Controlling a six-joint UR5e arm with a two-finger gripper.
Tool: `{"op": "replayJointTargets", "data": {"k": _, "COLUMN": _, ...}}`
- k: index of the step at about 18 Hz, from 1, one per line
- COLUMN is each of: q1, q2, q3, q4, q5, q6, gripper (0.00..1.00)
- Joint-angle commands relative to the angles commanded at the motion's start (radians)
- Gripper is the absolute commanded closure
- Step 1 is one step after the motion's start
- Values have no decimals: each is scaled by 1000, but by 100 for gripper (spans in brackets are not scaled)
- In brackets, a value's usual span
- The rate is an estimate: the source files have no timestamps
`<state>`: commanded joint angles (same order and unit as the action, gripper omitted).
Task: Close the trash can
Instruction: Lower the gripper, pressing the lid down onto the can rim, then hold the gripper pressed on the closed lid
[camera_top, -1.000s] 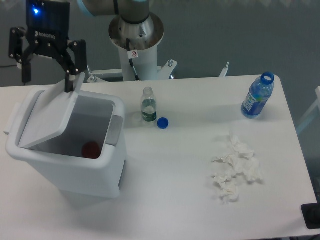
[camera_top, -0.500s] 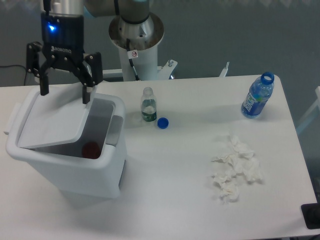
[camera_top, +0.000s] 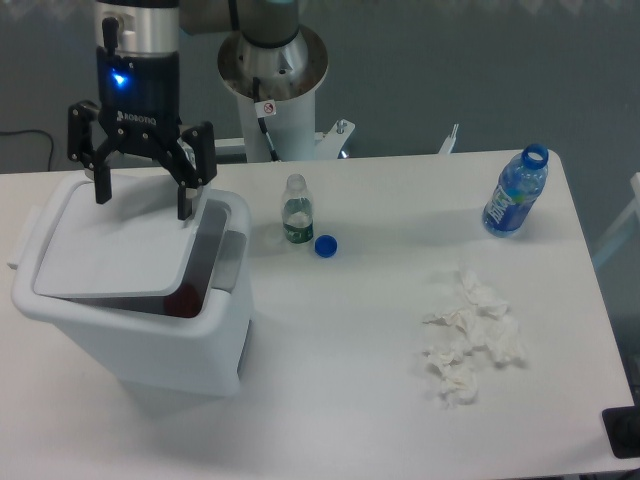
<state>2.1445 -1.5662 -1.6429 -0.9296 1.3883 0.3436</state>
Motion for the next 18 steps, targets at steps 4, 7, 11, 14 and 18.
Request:
{"op": "replayJointTargets", "data": {"k": 4, "q1": 0, "q2": -18, "q3": -2, "q4": 0, "q5": 0, "q6": -3, "gripper": 0}}
{"op": "replayJointTargets", "data": {"k": 7, "q1": 3, "q2": -26, "q3": 0, "q4": 0, "q5": 0, "q6": -3, "gripper": 0}}
{"op": "replayJointTargets", "data": {"k": 11, "q1": 12, "q2": -32, "q3": 0, "q4": 0, "q5": 0, "q6": -2, "gripper": 0}}
{"op": "replayJointTargets", "data": {"k": 14, "q1": 20, "q2": -34, "q3": 0, "q4": 0, "q5": 2, "q6": 0, "gripper": 0}}
{"op": "replayJointTargets", "data": {"k": 18, "q1": 21, "q2": -32, "q3": 0, "q4": -2, "q5": 2, "q6": 0, "gripper": 0}}
